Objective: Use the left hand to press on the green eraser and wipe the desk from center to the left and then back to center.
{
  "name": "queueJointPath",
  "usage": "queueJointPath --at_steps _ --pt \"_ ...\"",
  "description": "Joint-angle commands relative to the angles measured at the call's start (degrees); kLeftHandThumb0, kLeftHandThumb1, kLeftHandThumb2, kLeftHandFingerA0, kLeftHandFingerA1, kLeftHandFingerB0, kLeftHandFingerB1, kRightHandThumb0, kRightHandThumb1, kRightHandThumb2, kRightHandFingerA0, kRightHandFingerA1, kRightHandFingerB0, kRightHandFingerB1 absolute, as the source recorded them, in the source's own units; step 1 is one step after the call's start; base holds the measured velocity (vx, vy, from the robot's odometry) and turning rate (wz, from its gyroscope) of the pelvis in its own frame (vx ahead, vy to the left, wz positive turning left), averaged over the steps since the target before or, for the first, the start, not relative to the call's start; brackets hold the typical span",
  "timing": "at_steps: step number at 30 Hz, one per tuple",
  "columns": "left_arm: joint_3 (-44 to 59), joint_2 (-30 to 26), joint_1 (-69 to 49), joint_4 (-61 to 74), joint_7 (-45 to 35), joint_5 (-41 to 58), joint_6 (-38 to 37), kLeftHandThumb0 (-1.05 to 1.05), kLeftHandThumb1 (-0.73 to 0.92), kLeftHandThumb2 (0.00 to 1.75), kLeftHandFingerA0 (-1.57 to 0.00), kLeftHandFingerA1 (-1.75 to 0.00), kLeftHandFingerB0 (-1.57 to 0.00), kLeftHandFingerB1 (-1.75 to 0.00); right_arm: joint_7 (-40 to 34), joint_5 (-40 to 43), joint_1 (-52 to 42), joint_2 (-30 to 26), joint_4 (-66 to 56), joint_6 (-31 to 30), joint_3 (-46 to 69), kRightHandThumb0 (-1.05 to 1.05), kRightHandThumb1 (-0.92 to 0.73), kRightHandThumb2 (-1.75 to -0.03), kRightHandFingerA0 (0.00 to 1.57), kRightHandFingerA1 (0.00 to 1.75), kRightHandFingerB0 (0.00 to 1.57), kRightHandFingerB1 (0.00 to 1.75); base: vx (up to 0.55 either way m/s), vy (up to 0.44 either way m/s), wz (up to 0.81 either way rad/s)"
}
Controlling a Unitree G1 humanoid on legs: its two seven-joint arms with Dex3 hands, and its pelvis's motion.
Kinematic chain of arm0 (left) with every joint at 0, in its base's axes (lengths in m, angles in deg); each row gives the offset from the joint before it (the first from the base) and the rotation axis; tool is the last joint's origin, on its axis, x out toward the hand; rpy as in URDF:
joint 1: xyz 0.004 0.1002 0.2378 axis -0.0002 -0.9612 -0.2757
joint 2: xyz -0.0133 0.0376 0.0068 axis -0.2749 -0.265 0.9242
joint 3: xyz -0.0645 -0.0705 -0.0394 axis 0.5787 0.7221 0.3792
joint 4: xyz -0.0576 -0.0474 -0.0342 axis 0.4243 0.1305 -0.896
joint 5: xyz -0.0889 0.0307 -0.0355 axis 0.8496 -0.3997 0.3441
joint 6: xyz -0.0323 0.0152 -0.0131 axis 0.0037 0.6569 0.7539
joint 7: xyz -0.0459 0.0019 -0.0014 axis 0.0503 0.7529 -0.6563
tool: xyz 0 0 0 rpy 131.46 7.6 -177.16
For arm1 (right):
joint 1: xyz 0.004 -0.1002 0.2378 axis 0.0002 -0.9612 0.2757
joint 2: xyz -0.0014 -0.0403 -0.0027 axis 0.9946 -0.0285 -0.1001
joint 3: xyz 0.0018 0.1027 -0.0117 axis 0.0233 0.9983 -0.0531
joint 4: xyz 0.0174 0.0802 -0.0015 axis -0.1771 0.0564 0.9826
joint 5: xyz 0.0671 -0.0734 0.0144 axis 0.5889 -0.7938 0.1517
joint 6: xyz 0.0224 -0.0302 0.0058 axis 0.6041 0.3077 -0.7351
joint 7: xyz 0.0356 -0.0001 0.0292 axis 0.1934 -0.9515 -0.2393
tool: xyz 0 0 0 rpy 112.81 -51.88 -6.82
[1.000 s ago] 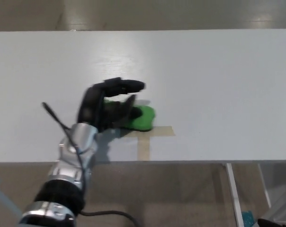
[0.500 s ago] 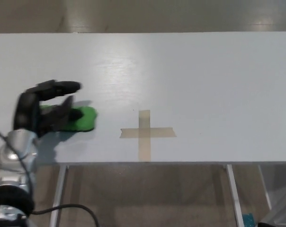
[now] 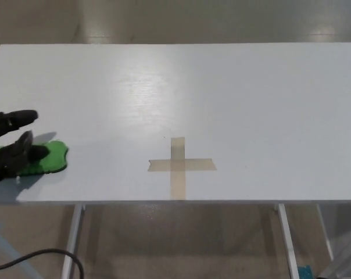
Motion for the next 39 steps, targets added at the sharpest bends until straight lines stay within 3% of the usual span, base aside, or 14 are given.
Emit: queueJointPath --at_steps 1,7,14,21,27,35,39 --pt "-0.1 -0.8 -3.3 -3.7 -0.4 -0.7 4.6 -0.18 0.79 0.64 -0.99 -0.52 -0.85 -0.49 -1.1 -0.2 -0.3 -0.1 0.7 0.3 -0.2 -0.37 -0.80 -0.63 0.88 0.70 0.64 0.44 0.00 0.000 0.00" --pt "-0.7 0.4 -2.2 -3.9 -0.5 -0.7 4.5 -0.17 0.79 0.64 -0.99 -0.53 -0.85 -0.50 -1.4 -0.6 -0.8 -0.3 0.3 0.6 -0.6 -0.37 -0.80 -0.64 0.88 0.71 0.63 0.44 0.00 0.000 0.00" --pt "-7.3 5.4 -1.1 -1.2 1.4 -5.2 2.0 -0.28 0.75 0.62 -1.07 -0.56 -0.94 -0.49 -1.8 -0.7 -0.9 -0.2 -0.2 0.0 -0.9 -0.38 -0.79 -0.64 0.88 0.70 0.63 0.44 0.00 0.000 0.02" --pt "-14.8 17.6 -0.3 3.9 1.6 -5.8 2.1 -0.29 0.73 0.64 -1.08 -0.54 -0.94 -0.49 -1.7 -0.2 -0.7 0.3 -0.2 0.3 -0.9 -0.38 -0.79 -0.64 0.89 0.70 0.64 0.44 0.00 0.000 0.02" --pt "-18.3 23.5 0.2 7.6 2.6 -6.1 4.4 -0.30 0.73 0.64 -1.09 -0.55 -0.93 -0.49 -0.8 0.0 -0.2 -0.1 -0.9 0.3 -1.0 -0.38 -0.79 -0.64 0.88 0.70 0.64 0.44 0.00 0.000 0.00" --pt "-22.3 27.2 1.5 11.6 3.8 -7.9 6.8 -0.34 0.71 0.63 -1.09 -0.52 -0.95 -0.47 0.3 0.5 -0.3 -0.4 -2.2 -0.4 -0.8 -0.38 -0.79 -0.63 0.90 0.71 0.64 0.44 0.00 0.000 0.00" --pt "-23.6 28.5 2.1 13.0 5.0 -8.9 8.1 -0.31 0.75 0.62 -1.06 -0.58 -0.94 -0.49 0.5 0.8 -0.4 -0.2 -2.3 -0.2 -0.7 -0.38 -0.79 -0.64 0.89 0.69 0.63 0.44 0.00 0.000 0.00"
